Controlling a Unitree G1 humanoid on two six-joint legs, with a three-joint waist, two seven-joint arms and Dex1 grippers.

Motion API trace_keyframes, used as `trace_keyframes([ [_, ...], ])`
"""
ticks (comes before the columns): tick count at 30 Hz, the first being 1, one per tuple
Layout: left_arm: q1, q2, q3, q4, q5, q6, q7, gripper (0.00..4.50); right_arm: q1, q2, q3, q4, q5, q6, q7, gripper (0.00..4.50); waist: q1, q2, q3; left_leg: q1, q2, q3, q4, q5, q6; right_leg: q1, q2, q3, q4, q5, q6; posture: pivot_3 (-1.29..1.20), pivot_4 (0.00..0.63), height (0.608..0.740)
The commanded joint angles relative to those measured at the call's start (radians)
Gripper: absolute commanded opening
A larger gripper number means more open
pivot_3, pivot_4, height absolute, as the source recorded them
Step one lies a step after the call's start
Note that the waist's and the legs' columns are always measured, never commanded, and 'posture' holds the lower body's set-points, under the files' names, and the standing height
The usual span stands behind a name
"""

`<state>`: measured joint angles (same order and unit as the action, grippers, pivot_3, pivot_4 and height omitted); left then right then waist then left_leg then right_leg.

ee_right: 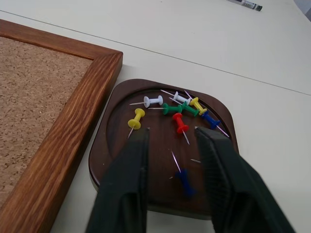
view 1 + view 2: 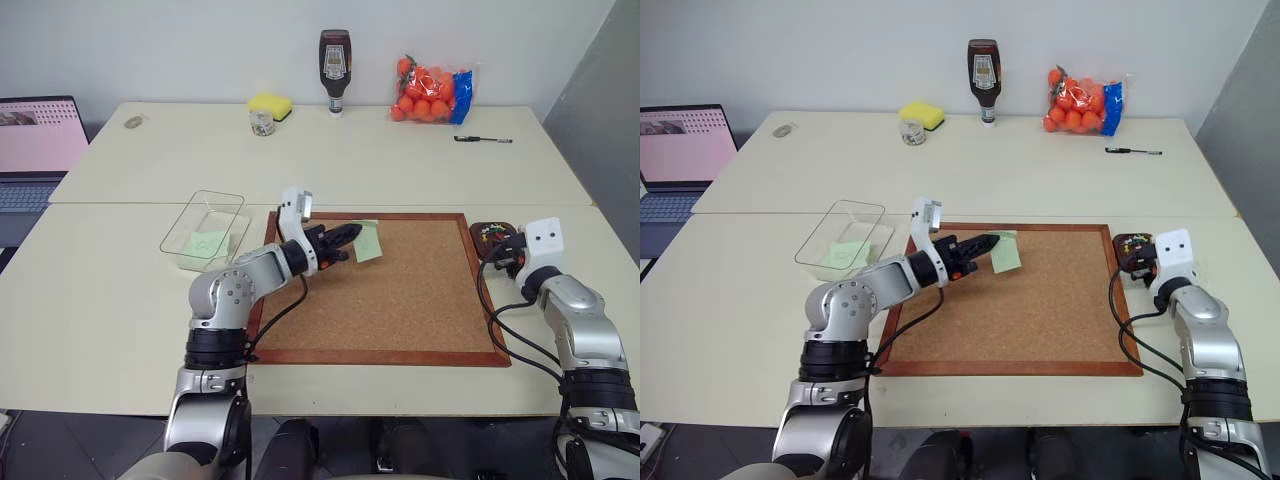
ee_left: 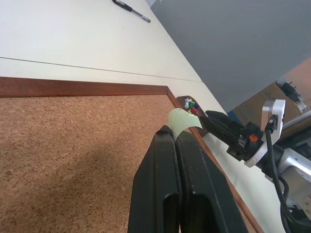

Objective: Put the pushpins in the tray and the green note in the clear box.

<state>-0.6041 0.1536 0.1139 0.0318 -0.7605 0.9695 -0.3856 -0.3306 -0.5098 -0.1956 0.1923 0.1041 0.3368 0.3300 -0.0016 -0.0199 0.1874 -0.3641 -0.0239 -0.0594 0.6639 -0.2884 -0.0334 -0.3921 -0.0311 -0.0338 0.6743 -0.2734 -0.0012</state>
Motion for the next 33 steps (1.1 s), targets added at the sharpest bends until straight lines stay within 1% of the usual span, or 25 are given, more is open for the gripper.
trace_keyframes([
  [1,-0.019,0.004,0.002,-0.038,0.002,-0.022,-0.015,0.0,-0.012,-0.017,-0.027,-0.022,0.003,-0.015,-0.009,2.05,0.0,0.0,0.0,0.0,0.0,0.0,0.0,0.0,0.0,0.0,0.0,0.0,0.0,0.0,0.0,0.0,0.15,0.74],
  [5,-0.023,0.007,0.003,-0.034,0.006,-0.027,-0.017,0.0,-0.002,-0.008,-0.041,-0.058,0.018,-0.023,-0.012,2.05,0.0,0.0,0.0,0.0,0.0,0.0,0.0,0.0,0.0,0.0,0.0,0.0,0.0,0.0,0.0,0.0,0.15,0.74],
  [8,-0.039,0.025,0.011,-0.039,0.029,-0.059,-0.008,0.0,0.022,0.009,-0.065,-0.149,0.069,-0.026,0.012,2.05,0.0,0.0,0.0,0.0,0.0,0.0,0.0,0.0,0.0,0.0,0.0,0.0,0.0,0.0,0.0,0.0,0.15,0.74],
  [12,-0.068,0.069,0.023,-0.092,0.085,-0.125,0.019,0.0,0.067,0.022,-0.062,-0.29,0.118,-0.021,0.051,2.05,-0.001,0.0,0.0,0.0,0.001,0.0,0.0,0.0,0.0,-0.001,0.0,0.0,0.0,0.0,0.001,0.0,0.15,0.74],
  [14,-0.078,0.1,0.037,-0.126,0.12,-0.158,0.041,0.0,0.085,0.02,-0.039,-0.364,0.15,-0.02,0.096,2.05,0.0,0.0,0.0,0.0,0.001,0.0,0.0,0.0,0.0,-0.001,0.0,0.0,0.0,-0.001,0.001,0.0,0.15,0.74],
  [17,-0.082,0.17,0.045,-0.181,0.209,-0.217,0.09,0.0,0.087,0.003,0.026,-0.475,0.201,-0.007,0.194,2.05,-0.003,0.0,0.0,0.0,0.001,0.0,0.0,0.0,0.0,-0.001,0.0,0.0,0.0,-0.001,0.002,0.0,0.15,0.74],
  [20,-0.07,0.223,0.092,-0.256,0.279,-0.227,0.198,0.0,0.031,-0.015,0.115,-0.567,0.274,0.042,0.305,2.05,-0.007,0.0,0.0,0.0,0.001,0.0,-0.001,0.0,0.0,-0.003,0.001,0.001,0.002,-0.002,0.003,0.0,0.15,0.74],
  [23,-0.024,0.26,0.149,-0.327,0.338,-0.183,0.3,0.0,-0.069,-0.006,0.204,-0.564,0.298,0.085,0.375,2.05,-0.007,0.0,0.001,0.0,0.001,0.0,-0.001,0.0,0.0,-0.003,0.001,0.001,0.002,-0.002,0.003,0.0,0.15,0.74],
  [26,0.018,0.295,0.193,-0.345,0.4,-0.158,0.374,0.0,-0.16,0.014,0.287,-0.52,0.293,0.103,0.431,2.05,-0.003,-0.001,0.001,0.0,0.001,-0.001,-0.001,0.0,0.0,-0.003,0.001,0.0,0.002,-0.001,0.002,0.0,0.15,0.74],
  [29,0.029,0.298,0.239,-0.29,0.428,-0.141,0.427,0.0,-0.23,0.037,0.356,-0.452,0.252,0.087,0.462,2.05,0.001,-0.002,0.001,-0.001,0.001,-0.003,-0.001,0.0,0.0,-0.003,0.001,-0.001,0.002,0.0,0.0,0.0,0.15,0.74],
  [33,0.023,0.29,0.278,-0.189,0.439,-0.118,0.452,0.0,-0.296,0.057,0.434,-0.383,0.194,0.069,0.493,2.05,0.008,-0.002,0.001,-0.001,0.0,-0.004,-0.001,0.0,0.0,-0.003,0.0,-0.002,0.001,0.001,-0.002,0.0,0.15,0.74],
])
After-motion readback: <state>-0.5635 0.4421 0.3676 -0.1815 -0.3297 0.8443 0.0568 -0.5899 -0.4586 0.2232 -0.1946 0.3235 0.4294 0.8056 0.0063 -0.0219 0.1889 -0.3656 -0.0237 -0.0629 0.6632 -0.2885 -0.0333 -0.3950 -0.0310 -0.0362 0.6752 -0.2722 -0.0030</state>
